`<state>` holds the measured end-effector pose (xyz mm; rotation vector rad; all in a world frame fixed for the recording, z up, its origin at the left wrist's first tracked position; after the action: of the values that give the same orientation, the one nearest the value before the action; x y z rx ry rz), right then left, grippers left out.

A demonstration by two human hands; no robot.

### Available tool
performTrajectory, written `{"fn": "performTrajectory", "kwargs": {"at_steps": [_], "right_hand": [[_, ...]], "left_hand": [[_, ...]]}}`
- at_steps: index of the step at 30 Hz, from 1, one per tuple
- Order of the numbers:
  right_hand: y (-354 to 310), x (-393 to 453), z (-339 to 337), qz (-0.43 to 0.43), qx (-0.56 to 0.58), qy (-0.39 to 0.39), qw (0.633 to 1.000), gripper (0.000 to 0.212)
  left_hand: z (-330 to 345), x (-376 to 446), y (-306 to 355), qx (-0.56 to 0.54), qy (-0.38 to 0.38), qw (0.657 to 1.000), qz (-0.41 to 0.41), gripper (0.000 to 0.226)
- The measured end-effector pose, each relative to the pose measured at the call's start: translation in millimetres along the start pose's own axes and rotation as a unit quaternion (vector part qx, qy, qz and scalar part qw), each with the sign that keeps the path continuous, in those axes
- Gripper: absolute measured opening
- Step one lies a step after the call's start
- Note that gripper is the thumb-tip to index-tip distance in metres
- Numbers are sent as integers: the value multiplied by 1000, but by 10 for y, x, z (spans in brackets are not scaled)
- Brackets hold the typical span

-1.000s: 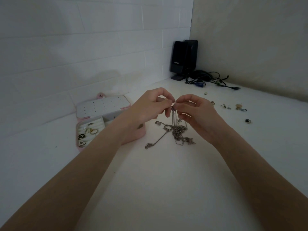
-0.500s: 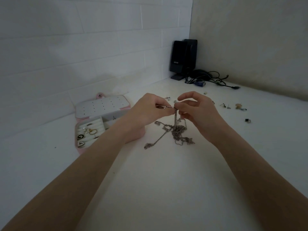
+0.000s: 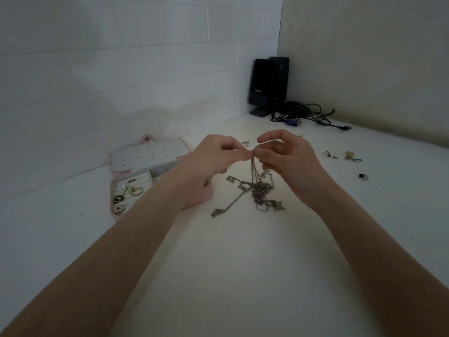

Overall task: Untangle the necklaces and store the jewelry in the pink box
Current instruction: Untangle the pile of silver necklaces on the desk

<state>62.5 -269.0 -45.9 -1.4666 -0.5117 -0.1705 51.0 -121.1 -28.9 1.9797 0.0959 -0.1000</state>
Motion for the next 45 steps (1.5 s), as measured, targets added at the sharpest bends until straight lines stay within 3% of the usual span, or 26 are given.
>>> {"fn": "performTrajectory", "kwargs": {"at_steps": [3,9,16,28,33,38,45], "right_hand": [[9,-8,21,10,12,-35,999,21],[7,-19,37,2,-9,-63,998,23],[-4,-16,26,13,3,-30,999,30],[-19,-15,25,45,42,-39,997,20],[-14,-9,28,-1,-64,-57,996,15],[1,0,-1,-20,-67,-23,997,13],[12,-24,38,-11,-89,-42,995,7]], "left_hand": [[10,4,3,-40,-21,999,-19,17],[-22,-4,19,9,-52,998,-22,13],[-14,17,-8,24,-65,997,-20,14],[-16,10,38,13,19,1000,16,20],[-39,3,26,-12,-3,1000,13,17],[-27,4,14,-12,-31,999,16,14],[-83,21,-9,-4,-62,998,-26,11]]}}
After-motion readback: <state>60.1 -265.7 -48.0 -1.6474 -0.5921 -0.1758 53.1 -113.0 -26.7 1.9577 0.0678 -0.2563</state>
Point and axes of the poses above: each hand's wrist, its own x-axis towards the middle knuckle, its own z-axis out of the palm, y = z × x, the point moved 3 cm from there along x, towards the middle knuckle, and after that the axes turned 11 degrees about -z, right-handed, at the moved point
